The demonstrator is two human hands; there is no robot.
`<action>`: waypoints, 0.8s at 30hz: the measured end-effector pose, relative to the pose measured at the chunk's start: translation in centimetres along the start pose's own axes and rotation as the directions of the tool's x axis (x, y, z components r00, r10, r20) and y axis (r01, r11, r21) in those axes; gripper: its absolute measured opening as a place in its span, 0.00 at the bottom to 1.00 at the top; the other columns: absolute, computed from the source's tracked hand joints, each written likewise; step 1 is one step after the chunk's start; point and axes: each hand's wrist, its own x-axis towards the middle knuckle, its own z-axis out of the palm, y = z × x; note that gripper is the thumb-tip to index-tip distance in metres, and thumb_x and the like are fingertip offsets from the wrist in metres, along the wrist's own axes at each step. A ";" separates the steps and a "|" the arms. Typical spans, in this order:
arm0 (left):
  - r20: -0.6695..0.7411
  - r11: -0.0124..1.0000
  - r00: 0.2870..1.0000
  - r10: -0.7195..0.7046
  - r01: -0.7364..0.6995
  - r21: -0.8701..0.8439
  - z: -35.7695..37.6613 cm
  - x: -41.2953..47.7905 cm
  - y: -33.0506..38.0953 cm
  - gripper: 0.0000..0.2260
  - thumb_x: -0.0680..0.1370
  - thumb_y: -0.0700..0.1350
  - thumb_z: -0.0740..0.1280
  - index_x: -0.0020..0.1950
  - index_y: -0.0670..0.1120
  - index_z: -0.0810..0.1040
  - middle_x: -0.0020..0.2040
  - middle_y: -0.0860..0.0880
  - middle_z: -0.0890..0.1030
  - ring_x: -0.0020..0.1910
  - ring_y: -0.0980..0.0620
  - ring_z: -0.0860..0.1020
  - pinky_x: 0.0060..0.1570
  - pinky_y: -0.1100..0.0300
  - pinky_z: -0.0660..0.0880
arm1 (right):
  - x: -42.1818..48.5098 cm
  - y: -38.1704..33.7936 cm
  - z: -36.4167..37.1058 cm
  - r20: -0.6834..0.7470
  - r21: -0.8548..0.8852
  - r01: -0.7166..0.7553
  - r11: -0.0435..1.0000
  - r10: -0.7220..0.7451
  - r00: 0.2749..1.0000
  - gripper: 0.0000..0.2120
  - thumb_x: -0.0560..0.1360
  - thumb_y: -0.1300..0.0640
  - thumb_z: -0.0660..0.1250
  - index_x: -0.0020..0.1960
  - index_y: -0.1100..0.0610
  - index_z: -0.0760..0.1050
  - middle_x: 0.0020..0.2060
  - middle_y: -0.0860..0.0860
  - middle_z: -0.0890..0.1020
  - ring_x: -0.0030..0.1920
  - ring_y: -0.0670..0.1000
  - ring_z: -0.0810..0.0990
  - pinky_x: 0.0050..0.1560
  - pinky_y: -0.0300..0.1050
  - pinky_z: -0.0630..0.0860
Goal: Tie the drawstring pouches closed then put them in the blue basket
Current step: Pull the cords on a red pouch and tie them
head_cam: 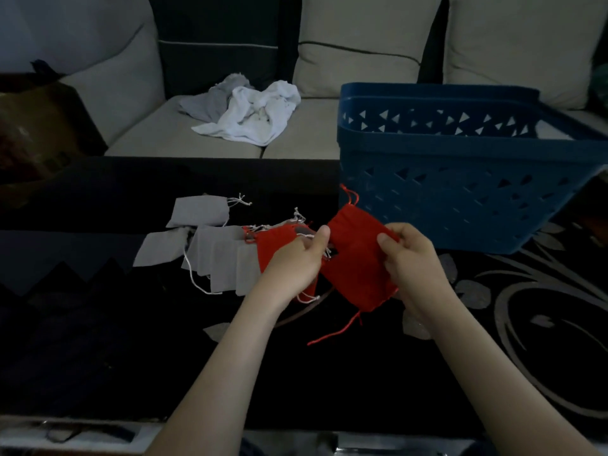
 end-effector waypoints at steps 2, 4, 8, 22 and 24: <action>0.054 0.984 0.998 -0.025 0.034 -0.176 0.4 0.4 0.0 0.22 0.80 0.63 0.51 0.45 0.47 0.74 0.44 0.48 0.77 0.46 0.50 0.76 0.55 0.51 0.72 | -0.3 0.2 -0.1 0.087 0.143 -0.029 0.989 0.017 0.996 0.05 0.80 0.63 0.59 0.49 0.58 0.73 0.33 0.50 0.76 0.32 0.46 0.73 0.38 0.43 0.71; 0.046 0.922 0.996 -0.082 0.093 -0.375 0.6 0.9 0.3 0.22 0.80 0.61 0.54 0.47 0.45 0.78 0.45 0.49 0.81 0.47 0.51 0.79 0.54 0.54 0.74 | -0.4 0.0 -0.6 0.171 0.257 -0.036 0.966 -0.009 0.985 0.05 0.80 0.65 0.58 0.50 0.60 0.72 0.36 0.51 0.78 0.37 0.49 0.77 0.45 0.46 0.76; 0.147 0.715 0.974 -0.172 0.226 -0.662 0.8 1.0 1.4 0.18 0.80 0.57 0.59 0.48 0.44 0.78 0.42 0.48 0.82 0.43 0.54 0.80 0.38 0.63 0.75 | -0.6 -1.0 -1.7 0.319 0.310 -0.071 0.948 -0.033 0.947 0.04 0.79 0.65 0.59 0.51 0.61 0.72 0.39 0.52 0.82 0.41 0.49 0.82 0.45 0.42 0.79; 0.135 0.651 0.990 0.029 0.084 -0.755 1.8 -0.5 2.2 0.04 0.79 0.43 0.64 0.47 0.45 0.78 0.38 0.49 0.83 0.39 0.53 0.82 0.44 0.59 0.80 | -1.0 -1.2 -0.9 0.235 0.299 -0.061 0.952 -0.012 0.972 0.13 0.80 0.55 0.59 0.60 0.57 0.76 0.53 0.55 0.83 0.52 0.50 0.82 0.50 0.42 0.78; 0.163 0.692 0.984 0.065 0.073 -0.718 1.9 -0.6 2.0 0.05 0.80 0.44 0.64 0.45 0.46 0.77 0.36 0.50 0.81 0.34 0.55 0.80 0.37 0.64 0.78 | -1.0 -1.3 -1.1 0.205 0.327 -0.036 0.944 -0.034 0.978 0.13 0.79 0.59 0.60 0.63 0.58 0.74 0.50 0.54 0.83 0.46 0.47 0.83 0.42 0.37 0.78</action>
